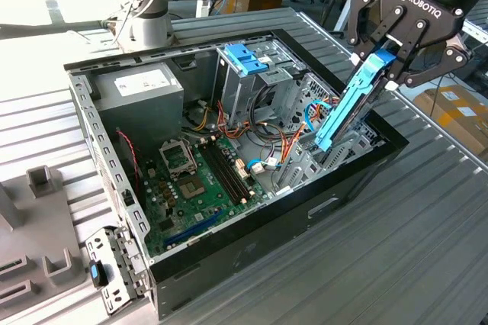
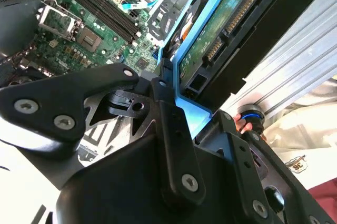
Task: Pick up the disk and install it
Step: 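Insert the disk into the insertion slot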
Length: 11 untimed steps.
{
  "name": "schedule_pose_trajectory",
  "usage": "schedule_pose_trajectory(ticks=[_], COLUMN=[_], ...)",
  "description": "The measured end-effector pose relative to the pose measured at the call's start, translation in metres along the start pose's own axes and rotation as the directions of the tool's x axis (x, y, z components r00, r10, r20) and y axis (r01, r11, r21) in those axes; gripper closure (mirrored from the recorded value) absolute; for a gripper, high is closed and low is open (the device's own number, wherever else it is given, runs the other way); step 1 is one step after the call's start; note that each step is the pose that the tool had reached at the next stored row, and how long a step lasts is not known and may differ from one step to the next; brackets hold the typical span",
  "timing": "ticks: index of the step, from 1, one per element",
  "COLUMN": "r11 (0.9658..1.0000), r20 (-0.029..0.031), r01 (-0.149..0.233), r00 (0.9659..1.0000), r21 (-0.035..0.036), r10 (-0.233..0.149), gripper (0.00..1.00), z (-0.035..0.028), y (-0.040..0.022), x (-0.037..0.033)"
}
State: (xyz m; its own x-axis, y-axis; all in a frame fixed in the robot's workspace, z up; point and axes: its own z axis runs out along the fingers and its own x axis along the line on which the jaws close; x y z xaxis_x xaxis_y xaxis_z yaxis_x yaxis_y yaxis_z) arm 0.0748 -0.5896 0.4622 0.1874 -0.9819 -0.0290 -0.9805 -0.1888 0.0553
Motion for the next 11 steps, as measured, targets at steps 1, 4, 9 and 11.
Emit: schedule_pose_trajectory(ticks=[1, 4, 9, 11], r11=[1.0000, 1.0000, 1.0000, 1.0000], r20=[0.0004, 0.0176, 0.0199, 0.0198], r01=[0.002, 0.005, 0.006, 0.007], r00=[1.0000, 0.9998, 0.9998, 0.9998], r21=[0.0000, 0.0033, 0.0038, 0.0037], r10=[-0.002, -0.005, -0.007, -0.007], gripper=[0.63, 0.63, 0.63, 0.63], z=[0.0000, 0.0000, 0.0008, 0.0009], y=[0.0000, 0.0000, 0.0000, 0.0000], x=[0.0000, 0.0000, 0.0000, 0.0000])
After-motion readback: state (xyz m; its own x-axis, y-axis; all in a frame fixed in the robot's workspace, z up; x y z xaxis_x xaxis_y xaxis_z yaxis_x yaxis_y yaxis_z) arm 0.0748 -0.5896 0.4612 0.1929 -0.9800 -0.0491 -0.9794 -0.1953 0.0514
